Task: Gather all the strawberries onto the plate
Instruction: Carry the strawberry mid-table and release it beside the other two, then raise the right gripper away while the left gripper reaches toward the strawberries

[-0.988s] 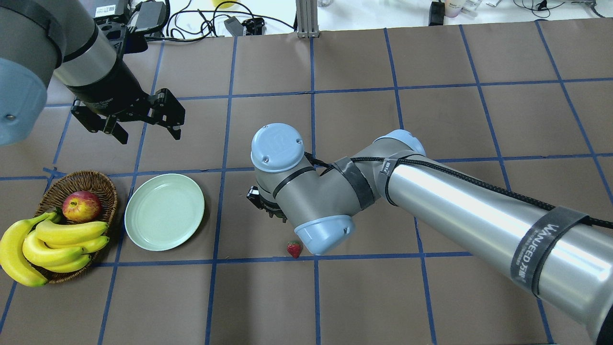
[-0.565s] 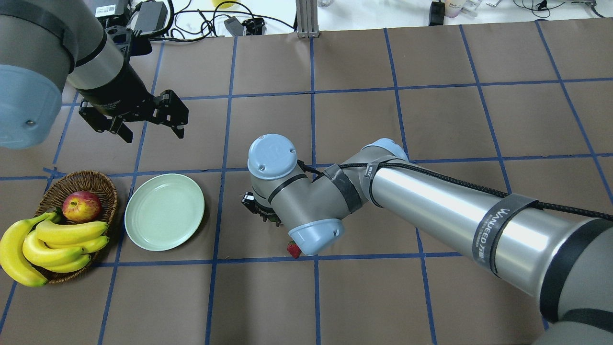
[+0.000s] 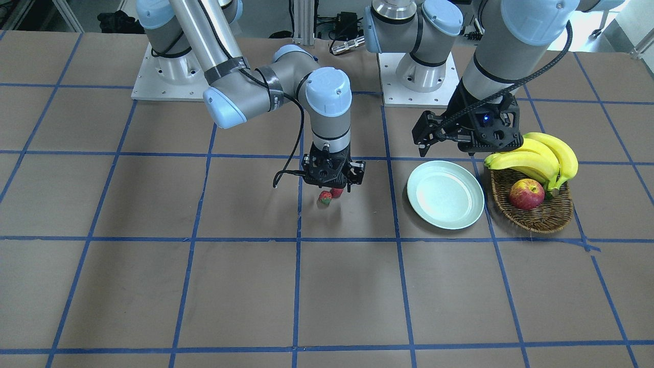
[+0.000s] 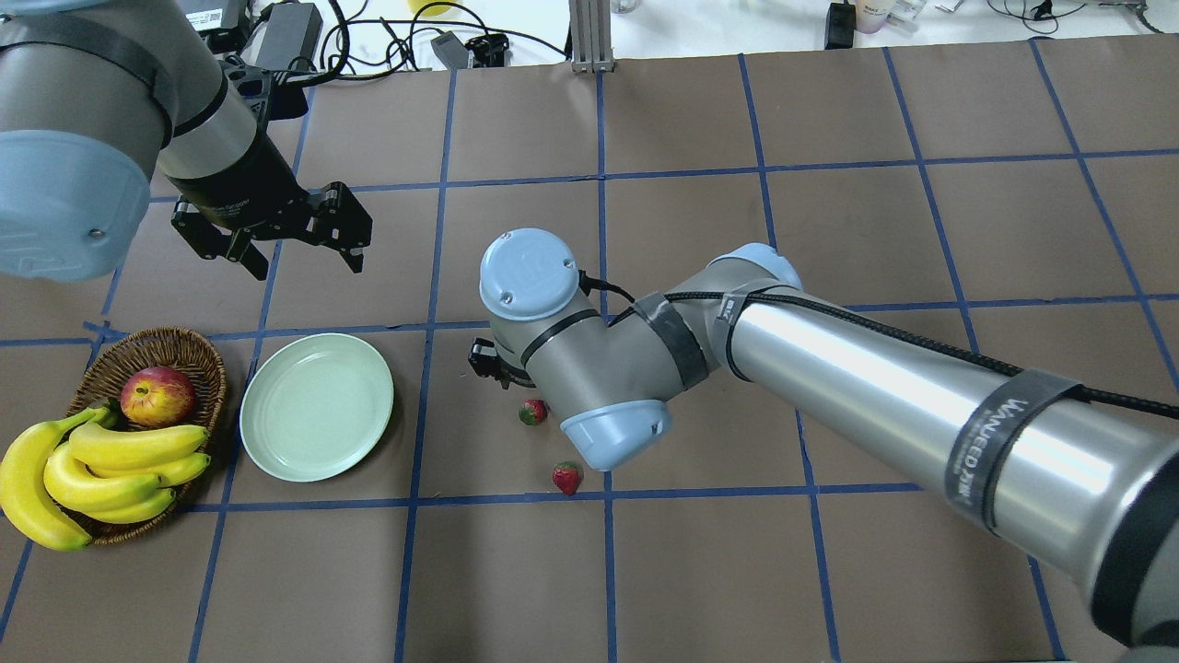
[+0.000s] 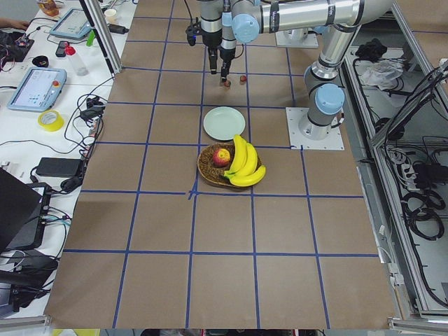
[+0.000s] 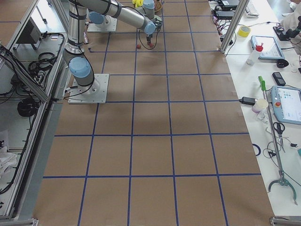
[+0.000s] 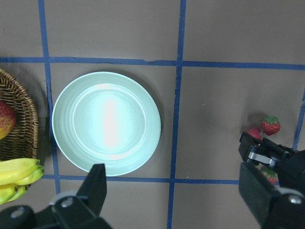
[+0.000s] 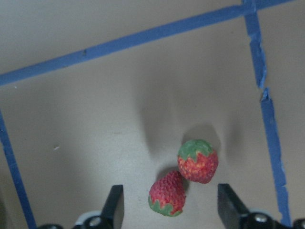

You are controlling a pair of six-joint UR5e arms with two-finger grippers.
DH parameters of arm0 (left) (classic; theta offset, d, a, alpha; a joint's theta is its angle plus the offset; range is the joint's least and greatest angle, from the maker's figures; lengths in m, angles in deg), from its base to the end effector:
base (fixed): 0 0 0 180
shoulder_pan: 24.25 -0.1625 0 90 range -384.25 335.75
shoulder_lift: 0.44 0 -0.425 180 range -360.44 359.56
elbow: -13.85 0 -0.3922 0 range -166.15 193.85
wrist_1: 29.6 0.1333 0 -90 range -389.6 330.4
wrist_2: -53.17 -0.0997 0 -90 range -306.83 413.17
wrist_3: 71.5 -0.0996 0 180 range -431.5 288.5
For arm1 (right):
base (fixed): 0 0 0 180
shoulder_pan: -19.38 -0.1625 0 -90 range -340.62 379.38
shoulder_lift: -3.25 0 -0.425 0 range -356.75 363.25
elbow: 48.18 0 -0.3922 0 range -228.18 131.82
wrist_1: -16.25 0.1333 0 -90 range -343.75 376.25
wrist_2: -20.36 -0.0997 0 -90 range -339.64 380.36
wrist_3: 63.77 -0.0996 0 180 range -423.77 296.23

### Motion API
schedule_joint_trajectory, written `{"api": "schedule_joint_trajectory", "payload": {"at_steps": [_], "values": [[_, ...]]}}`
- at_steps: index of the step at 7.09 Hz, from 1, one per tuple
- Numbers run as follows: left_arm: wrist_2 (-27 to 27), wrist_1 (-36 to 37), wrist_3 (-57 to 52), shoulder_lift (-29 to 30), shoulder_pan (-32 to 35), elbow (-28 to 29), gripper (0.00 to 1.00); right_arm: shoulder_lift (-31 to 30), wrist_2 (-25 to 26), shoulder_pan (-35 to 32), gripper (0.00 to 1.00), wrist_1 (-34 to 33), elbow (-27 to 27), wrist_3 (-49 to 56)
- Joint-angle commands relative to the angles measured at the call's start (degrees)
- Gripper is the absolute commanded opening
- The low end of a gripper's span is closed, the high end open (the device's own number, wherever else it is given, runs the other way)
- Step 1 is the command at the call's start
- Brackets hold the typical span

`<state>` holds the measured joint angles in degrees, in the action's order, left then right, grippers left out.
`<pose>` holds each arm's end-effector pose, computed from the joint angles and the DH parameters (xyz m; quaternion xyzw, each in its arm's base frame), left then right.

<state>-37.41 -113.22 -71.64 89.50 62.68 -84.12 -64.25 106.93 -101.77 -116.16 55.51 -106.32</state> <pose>-0.1061 -0.4914 0.4313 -0.0255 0.9996 0.0135 0.0047 0.4239 -0.4321 0.2355 0.0975 0.9933 -0.0255 0.0564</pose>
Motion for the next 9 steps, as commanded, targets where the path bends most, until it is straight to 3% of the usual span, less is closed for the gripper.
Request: {"api": "schedule_joint_trajectory", "payload": {"at_steps": [1, 2, 4, 5, 6, 7, 9], "values": [[0.05, 0.82, 0.66, 0.15, 0.08, -0.12, 1.00, -8.48, 0.70, 9.12, 1.00, 13.17, -0.07, 17.15], [0.31, 0.83, 0.75, 0.24, 0.08, -0.12, 1.00, -11.74, 1.40, 17.79, 1.00, 20.36, -0.93, 23.68], [0.49, 1.09, 0.58, 0.32, 0.25, -1.17, 1.00, -17.46, 1.49, 29.09, 1.00, 27.00, -1.38, 41.87], [0.49, 2.05, 0.58, 0.32, 0.25, -1.26, 1.00, -18.36, 1.58, 30.52, 1.00, 31.81, -8.00, 42.63], [0.67, 2.06, 0.66, 0.32, 0.25, -1.26, 1.00, -17.93, 0.80, 30.54, 1.00, 42.30, -17.55, 42.12], [0.84, 2.06, 0.66, 0.41, 1.04, -1.44, 1.00, -18.36, 1.40, 30.62, 1.00, 45.28, -18.95, 42.55], [0.67, 1.97, 2.67, 1.37, 9.35, -1.53, 1.00, -17.93, 0.79, 30.97, 1.00, 37.35, -19.05, 43.34]]}}
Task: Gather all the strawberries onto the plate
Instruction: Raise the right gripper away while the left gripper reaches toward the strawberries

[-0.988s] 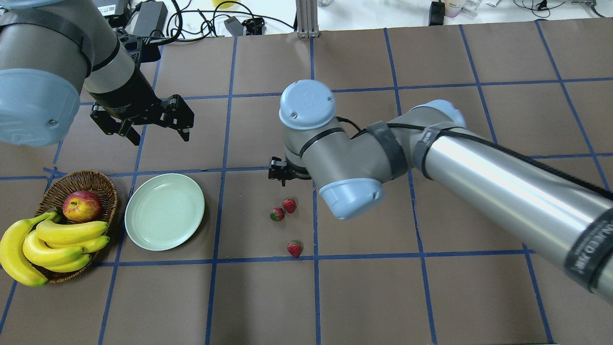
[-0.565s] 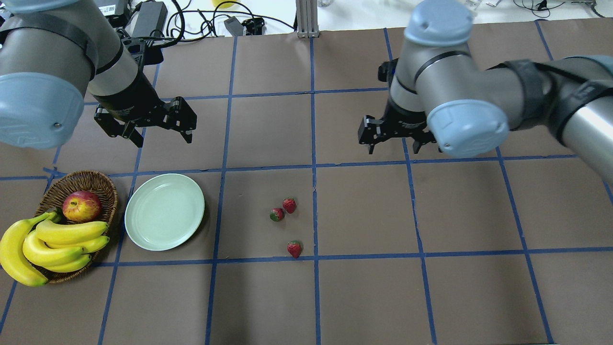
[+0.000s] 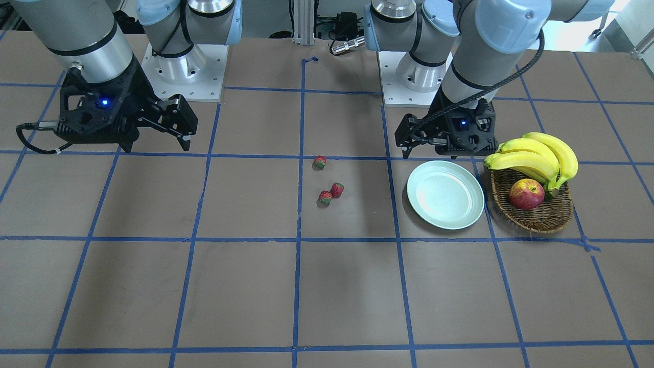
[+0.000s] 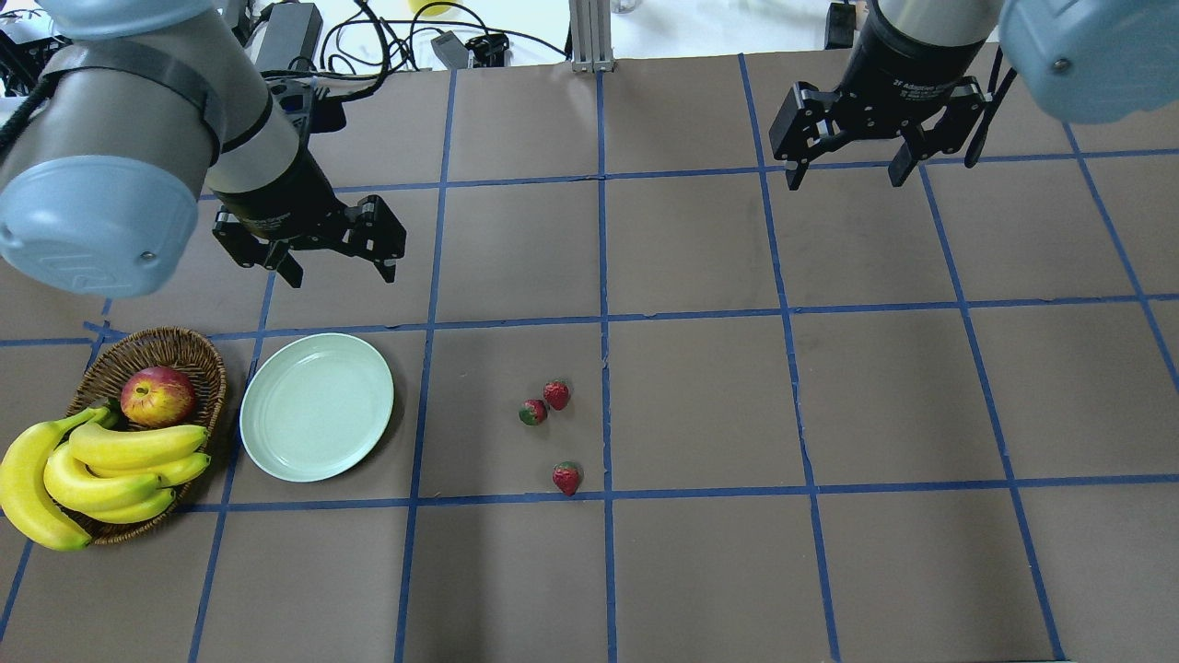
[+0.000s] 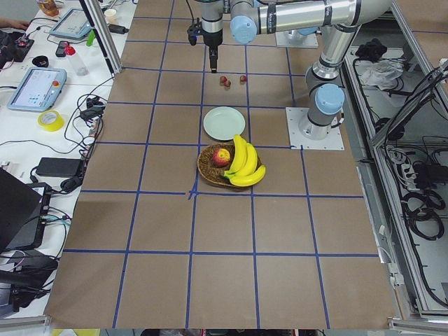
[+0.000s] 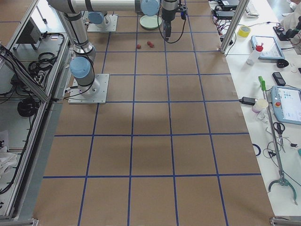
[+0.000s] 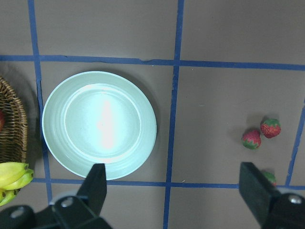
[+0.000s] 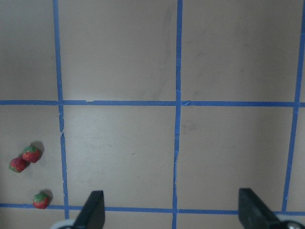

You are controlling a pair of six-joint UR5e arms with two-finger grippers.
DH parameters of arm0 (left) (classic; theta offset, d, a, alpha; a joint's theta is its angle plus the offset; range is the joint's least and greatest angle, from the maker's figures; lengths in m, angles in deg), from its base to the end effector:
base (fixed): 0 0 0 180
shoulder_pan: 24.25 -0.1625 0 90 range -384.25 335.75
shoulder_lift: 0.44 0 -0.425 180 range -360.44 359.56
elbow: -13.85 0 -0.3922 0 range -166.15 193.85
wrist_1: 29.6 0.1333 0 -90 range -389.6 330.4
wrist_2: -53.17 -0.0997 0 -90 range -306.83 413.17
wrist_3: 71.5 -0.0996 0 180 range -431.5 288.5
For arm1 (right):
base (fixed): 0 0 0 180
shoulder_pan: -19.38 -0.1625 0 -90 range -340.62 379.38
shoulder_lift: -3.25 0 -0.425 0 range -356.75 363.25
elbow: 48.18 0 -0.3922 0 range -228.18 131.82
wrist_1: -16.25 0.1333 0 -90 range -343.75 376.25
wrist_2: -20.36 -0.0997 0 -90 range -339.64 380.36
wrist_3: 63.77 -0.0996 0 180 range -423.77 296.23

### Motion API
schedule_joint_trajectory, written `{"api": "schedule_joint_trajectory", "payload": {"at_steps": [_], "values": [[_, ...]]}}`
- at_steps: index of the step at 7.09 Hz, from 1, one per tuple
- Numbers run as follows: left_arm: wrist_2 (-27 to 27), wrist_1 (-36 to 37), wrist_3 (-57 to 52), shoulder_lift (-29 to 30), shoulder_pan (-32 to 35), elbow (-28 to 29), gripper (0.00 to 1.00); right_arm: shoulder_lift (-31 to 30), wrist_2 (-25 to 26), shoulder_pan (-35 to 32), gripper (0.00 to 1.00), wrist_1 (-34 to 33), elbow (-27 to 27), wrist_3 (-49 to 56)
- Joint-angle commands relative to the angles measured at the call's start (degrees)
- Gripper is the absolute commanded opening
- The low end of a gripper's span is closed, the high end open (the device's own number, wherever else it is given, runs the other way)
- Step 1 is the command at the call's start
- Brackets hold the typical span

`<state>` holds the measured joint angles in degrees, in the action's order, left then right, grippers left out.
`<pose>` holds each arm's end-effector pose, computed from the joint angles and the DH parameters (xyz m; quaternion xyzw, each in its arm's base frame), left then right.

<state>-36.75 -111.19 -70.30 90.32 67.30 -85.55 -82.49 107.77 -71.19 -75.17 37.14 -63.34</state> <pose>-0.1466 -0.4845 0.4157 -0.0030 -0.9999 -0.0153 0.0003 0.1430 -0.5252 0.4930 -0.0091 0.9996 -0.0160 0.0226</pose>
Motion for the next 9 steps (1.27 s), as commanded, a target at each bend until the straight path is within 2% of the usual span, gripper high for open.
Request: {"api": "schedule_joint_trajectory", "payload": {"at_steps": [1, 2, 3, 4, 5, 9], "values": [[0.18, 0.12, 0.91, 1.69, 6.77, -1.14, 1.00, -0.65, -0.04, 0.83, 1.00, -3.07, -2.42, -0.24], [4.53, 0.29, 0.73, 2.83, 7.14, -4.02, 1.00, -0.92, -0.13, -0.04, 1.00, -0.89, -2.00, 0.19], [7.18, 6.21, 0.38, 4.23, 7.40, -8.57, 1.00, -0.57, -0.13, -0.31, 1.00, -0.78, -1.83, 0.28], [7.38, 13.49, 0.12, 4.77, 7.76, -13.49, 1.00, -0.83, -0.13, -0.31, 1.00, -0.61, -1.82, 0.36], [7.47, 18.35, -2.24, 5.56, 8.80, -15.80, 1.00, -0.83, -0.04, -0.31, 1.00, -0.17, -1.74, 0.37], [7.48, 20.68, -9.35, 10.13, 10.57, -16.53, 1.00, -0.74, -0.22, -0.31, 1.00, -0.17, -1.56, 0.10]]}}
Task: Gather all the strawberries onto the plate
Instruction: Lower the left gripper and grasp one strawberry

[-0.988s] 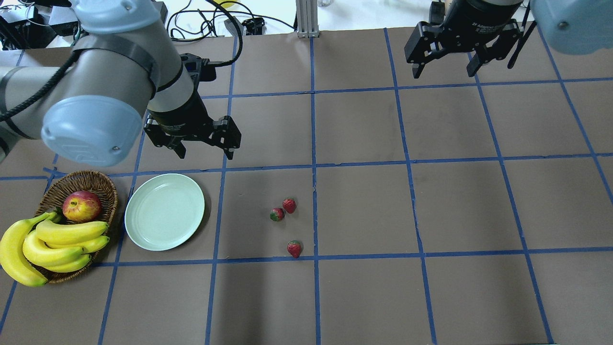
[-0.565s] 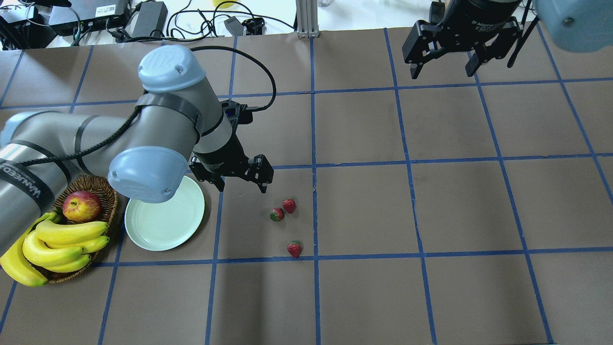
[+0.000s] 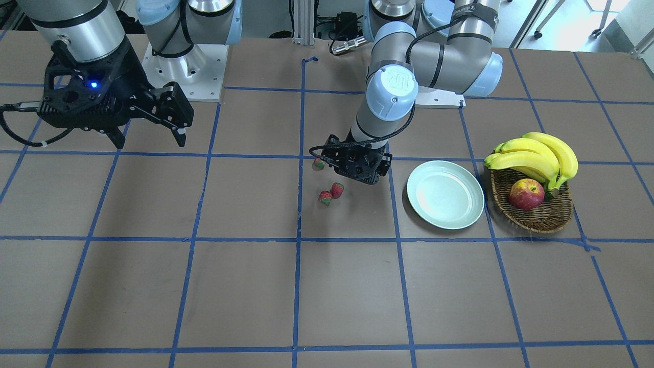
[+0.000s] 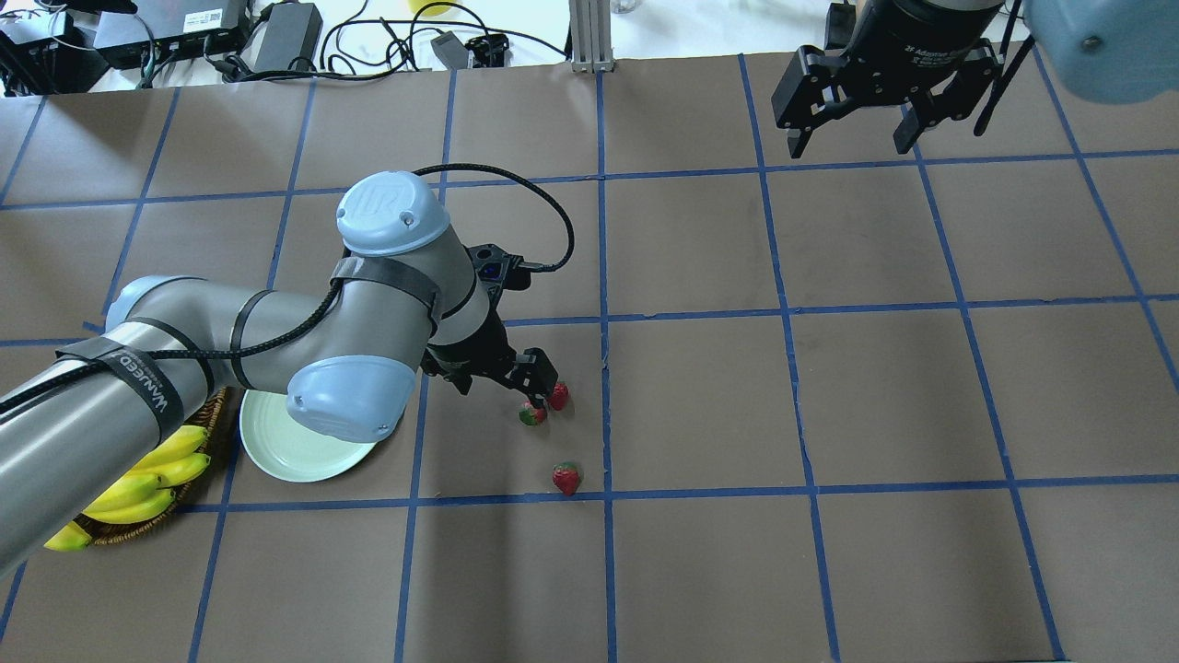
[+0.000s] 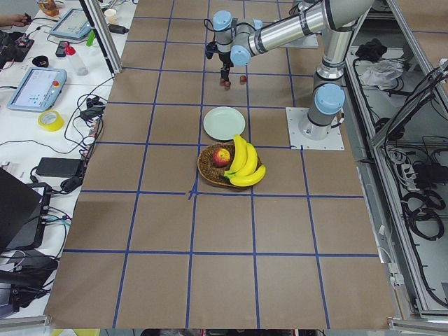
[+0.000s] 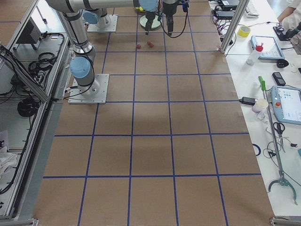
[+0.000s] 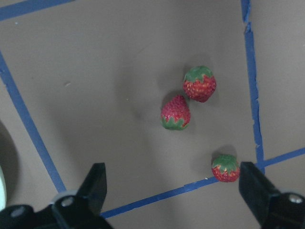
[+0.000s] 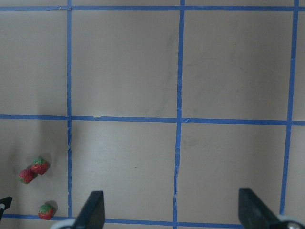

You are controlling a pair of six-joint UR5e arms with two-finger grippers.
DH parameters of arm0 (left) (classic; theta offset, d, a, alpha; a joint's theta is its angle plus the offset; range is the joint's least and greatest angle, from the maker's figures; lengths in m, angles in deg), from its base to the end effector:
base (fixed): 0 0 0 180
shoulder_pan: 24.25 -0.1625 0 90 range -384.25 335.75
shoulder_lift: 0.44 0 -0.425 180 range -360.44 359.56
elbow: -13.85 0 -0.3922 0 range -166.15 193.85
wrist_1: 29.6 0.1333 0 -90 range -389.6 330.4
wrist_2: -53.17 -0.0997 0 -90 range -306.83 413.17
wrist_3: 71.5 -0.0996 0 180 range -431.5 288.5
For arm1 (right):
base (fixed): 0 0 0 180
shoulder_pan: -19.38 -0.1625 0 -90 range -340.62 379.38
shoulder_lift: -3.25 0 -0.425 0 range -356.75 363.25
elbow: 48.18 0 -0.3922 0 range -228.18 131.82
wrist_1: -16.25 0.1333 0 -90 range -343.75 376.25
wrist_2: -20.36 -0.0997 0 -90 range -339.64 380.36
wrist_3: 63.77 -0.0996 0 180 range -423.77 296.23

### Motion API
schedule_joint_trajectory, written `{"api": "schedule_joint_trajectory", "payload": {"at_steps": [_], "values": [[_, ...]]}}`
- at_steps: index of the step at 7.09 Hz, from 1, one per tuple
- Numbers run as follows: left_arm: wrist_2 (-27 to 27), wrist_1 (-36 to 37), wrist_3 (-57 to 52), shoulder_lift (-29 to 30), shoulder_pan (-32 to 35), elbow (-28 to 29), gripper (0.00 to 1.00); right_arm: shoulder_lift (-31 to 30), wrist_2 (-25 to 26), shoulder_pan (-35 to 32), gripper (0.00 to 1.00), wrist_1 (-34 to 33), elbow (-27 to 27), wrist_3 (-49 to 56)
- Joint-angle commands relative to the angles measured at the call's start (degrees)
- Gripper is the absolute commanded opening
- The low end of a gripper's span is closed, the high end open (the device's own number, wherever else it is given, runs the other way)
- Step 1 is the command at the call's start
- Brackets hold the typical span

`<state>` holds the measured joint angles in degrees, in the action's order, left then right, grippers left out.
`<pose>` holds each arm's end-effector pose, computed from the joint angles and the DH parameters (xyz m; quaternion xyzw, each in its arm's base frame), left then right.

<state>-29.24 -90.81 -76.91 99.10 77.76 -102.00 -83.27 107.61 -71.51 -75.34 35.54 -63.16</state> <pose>-0.2427 -0.4369 0.2450 -0.1471 -0.9852 -0.0611 0.0627 0.1462 -0.5223 0.5143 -0.0140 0.9989 -0.0382 0.0241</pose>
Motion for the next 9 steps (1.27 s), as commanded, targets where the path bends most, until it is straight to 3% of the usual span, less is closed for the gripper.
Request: {"api": "schedule_joint_trajectory", "payload": {"at_steps": [1, 4, 6, 7, 8, 9], "values": [[0.14, 2.39, -2.93, 2.48, 0.11, -0.08, 1.00, 0.03, -0.07, 0.01, 1.00, 0.01, 0.04, 0.00], [0.14, 7.31, -3.02, 7.40, 0.11, -0.08, 1.00, -0.15, 0.02, 0.01, 1.00, -0.08, 0.04, -0.08], [0.23, 7.77, -3.02, 8.47, 0.29, -0.51, 0.85, -0.15, -0.07, 0.01, 1.00, -0.08, 0.04, -0.08], [0.23, 7.77, -3.37, 8.38, 0.29, -1.30, 0.67, -0.06, 0.02, 0.01, 1.00, -0.08, 0.04, -0.08], [0.23, 7.34, -4.85, 8.38, 0.20, -1.31, 0.26, -0.06, -0.07, 0.01, 1.00, 0.00, 0.04, -0.08], [0.23, 7.33, -5.22, 8.38, 0.20, -1.13, 0.00, 0.03, -0.07, 0.01, 1.00, 0.01, 0.04, -0.08]]}}
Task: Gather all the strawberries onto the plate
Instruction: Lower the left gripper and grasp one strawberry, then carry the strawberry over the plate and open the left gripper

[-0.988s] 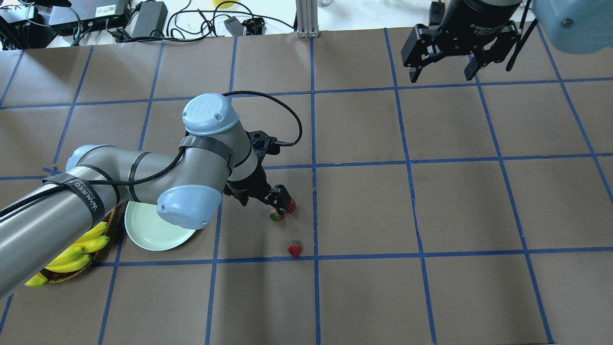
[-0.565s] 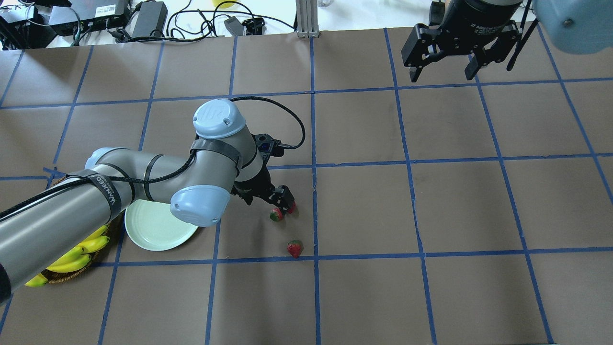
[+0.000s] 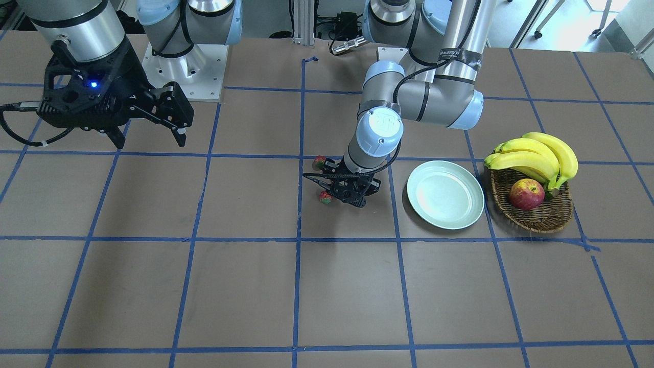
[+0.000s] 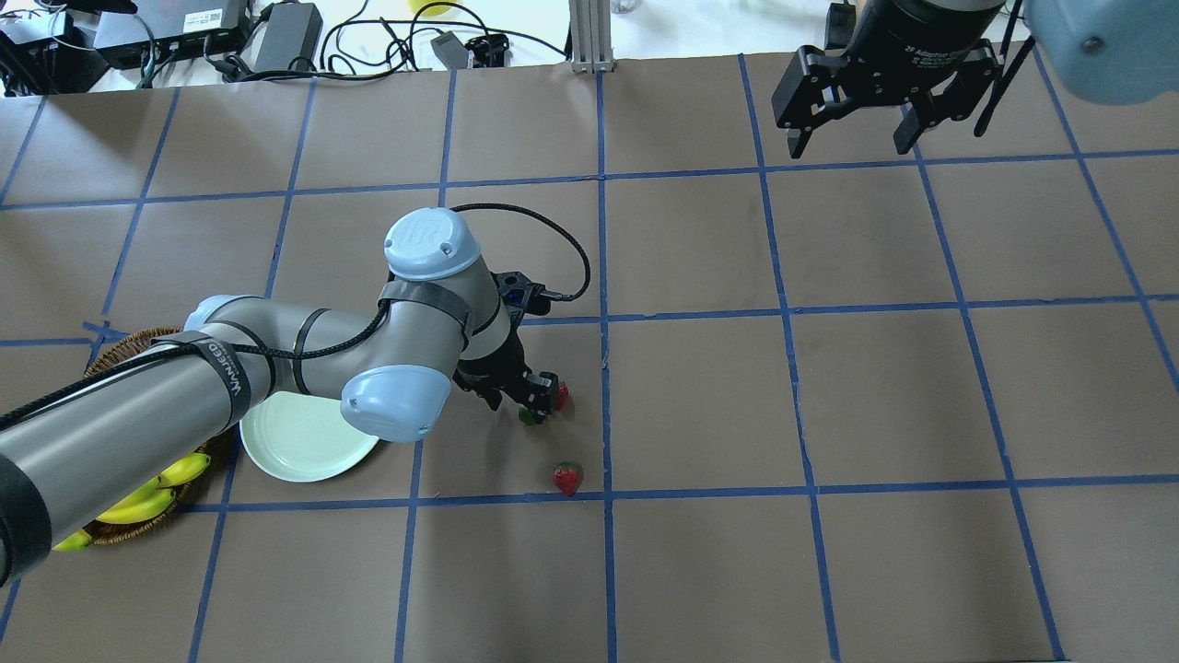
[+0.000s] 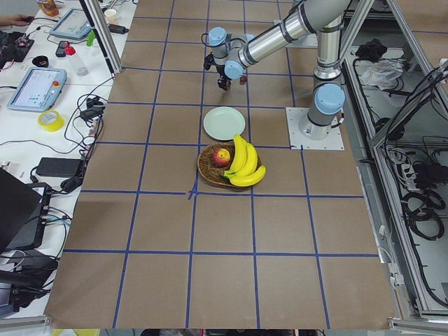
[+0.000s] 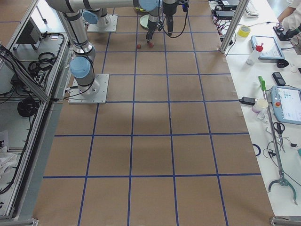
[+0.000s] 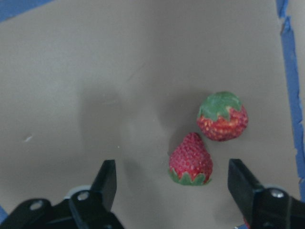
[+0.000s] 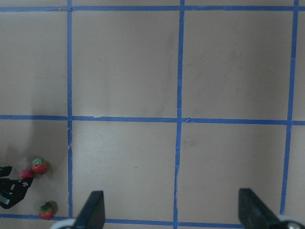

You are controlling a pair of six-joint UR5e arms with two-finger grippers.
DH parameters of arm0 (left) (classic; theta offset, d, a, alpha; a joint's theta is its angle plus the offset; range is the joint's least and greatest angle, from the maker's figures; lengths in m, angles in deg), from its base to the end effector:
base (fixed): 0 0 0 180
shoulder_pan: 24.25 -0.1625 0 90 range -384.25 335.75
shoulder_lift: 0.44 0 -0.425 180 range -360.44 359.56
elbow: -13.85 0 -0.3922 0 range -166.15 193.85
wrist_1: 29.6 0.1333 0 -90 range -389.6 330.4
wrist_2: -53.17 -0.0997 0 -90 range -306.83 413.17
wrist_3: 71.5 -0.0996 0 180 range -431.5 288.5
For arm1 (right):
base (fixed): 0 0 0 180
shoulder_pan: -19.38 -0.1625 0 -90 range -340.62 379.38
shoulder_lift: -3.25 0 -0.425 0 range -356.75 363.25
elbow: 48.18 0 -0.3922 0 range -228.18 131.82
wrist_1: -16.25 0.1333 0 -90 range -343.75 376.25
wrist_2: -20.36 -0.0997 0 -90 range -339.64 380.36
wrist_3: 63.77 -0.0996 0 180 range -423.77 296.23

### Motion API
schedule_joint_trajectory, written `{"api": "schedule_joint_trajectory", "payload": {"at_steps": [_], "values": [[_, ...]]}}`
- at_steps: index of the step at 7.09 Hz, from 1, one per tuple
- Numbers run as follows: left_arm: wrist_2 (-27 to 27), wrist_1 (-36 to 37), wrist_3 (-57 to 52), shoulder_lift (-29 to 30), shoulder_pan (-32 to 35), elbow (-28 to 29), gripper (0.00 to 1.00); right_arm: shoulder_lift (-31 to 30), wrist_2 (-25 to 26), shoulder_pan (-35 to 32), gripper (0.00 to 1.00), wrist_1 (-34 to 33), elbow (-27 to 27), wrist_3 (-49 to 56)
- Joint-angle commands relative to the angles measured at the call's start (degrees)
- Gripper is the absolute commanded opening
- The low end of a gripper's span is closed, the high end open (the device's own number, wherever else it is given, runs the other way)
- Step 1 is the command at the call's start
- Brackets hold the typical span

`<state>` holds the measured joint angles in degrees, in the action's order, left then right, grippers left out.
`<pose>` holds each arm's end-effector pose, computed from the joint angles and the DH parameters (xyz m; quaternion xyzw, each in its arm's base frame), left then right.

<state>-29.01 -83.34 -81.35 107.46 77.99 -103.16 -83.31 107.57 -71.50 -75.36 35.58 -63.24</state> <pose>-0.2478 -0.4498 0.1775 -0.1855 -0.9774 -0.0766 0.0664 0.1462 -0.5221 0.5144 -0.0132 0.9989 -0.0384 0.0244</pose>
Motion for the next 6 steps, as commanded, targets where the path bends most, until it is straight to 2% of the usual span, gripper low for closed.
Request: {"api": "schedule_joint_trajectory", "payload": {"at_steps": [1, 2, 3, 5, 6], "values": [[0.00, -0.40, -1.05, -0.06, -0.03, 0.46, 0.00, 0.08, -0.11, 0.00, 1.00, 0.03, 0.00, 0.00], [-0.09, -0.40, -0.79, -0.23, -0.12, 1.16, 0.00, 0.16, -0.11, 0.00, 1.00, 0.03, 0.00, 0.00], [-0.52, -3.44, -0.61, -2.06, -0.81, 2.65, 0.00, 0.08, -0.11, 0.00, 1.00, 0.03, 0.00, 0.00], [-1.75, -18.00, -0.61, -4.53, -7.11, 10.79, 0.00, 0.16, -0.11, 0.00, 1.00, 0.03, 0.00, 0.00], [-6.63, -21.28, -0.70, -5.06, -12.72, 13.10, 0.00, 0.25, -0.11, 0.00, 1.00, 0.03, 0.00, 0.00]]}}
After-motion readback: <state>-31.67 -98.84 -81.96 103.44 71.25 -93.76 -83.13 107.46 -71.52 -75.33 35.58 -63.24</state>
